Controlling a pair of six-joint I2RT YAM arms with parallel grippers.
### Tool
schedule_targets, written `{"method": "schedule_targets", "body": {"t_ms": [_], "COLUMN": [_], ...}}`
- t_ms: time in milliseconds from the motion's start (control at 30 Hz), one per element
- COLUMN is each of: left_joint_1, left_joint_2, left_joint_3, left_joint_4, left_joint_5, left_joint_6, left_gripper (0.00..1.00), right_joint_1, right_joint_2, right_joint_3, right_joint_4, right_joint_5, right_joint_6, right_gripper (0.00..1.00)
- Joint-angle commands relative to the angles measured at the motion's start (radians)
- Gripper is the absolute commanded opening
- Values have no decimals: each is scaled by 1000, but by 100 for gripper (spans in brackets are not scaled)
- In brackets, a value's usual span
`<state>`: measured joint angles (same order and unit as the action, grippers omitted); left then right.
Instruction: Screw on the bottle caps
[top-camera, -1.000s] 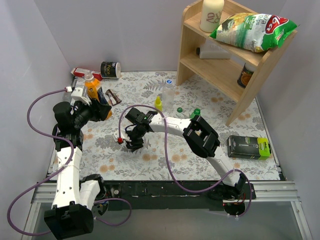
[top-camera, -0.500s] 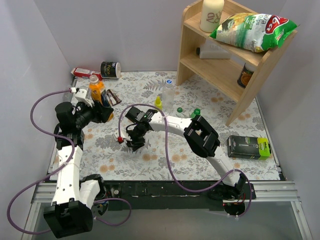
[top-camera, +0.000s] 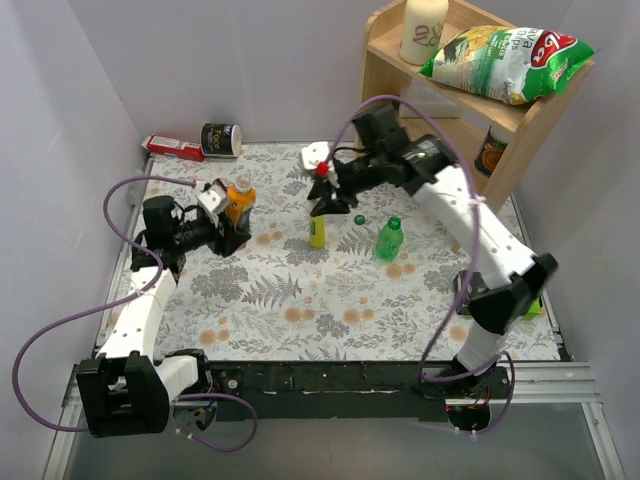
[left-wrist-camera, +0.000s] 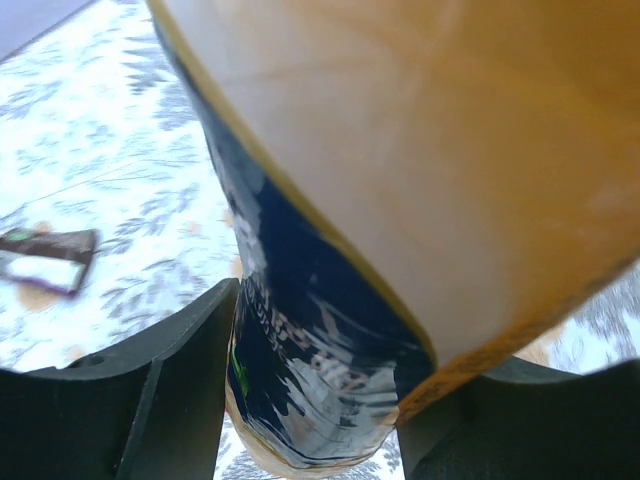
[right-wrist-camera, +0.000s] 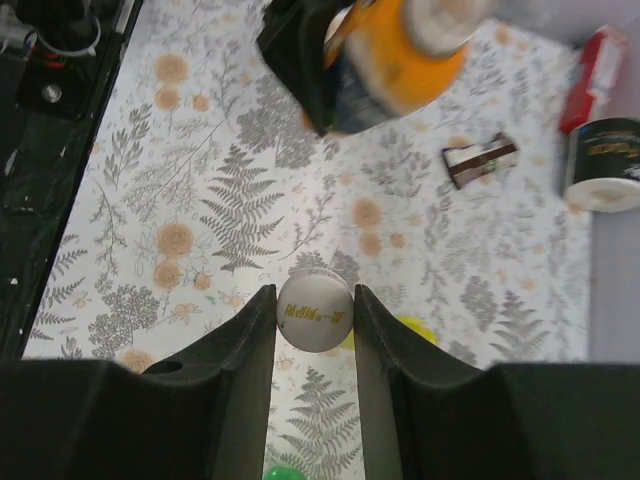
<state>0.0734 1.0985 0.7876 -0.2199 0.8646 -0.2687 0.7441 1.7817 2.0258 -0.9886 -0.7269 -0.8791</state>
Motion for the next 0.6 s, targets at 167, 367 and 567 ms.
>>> {"method": "schedule_targets", "body": {"t_ms": [167, 367, 567], "left_joint_1": [-214, -409, -524], "left_joint_2": [-163, -195, -131], "left_joint_3": [-255, -310, -264], "left_joint_4": [-39, 23, 89], "left_joint_5": [160, 108, 25], "left_joint_6": [313, 298, 169], "left_gripper": [0, 0, 0], "right_joint_1": [24, 124, 132], "right_joint_2": [-160, -185, -108], "right_joint_3": [20, -33, 65], "right_joint_4": [1, -35, -172], "right_joint_5": [-60, -17, -52], "right_joint_6": [189, 52, -87], "right_gripper": [30, 30, 30]}}
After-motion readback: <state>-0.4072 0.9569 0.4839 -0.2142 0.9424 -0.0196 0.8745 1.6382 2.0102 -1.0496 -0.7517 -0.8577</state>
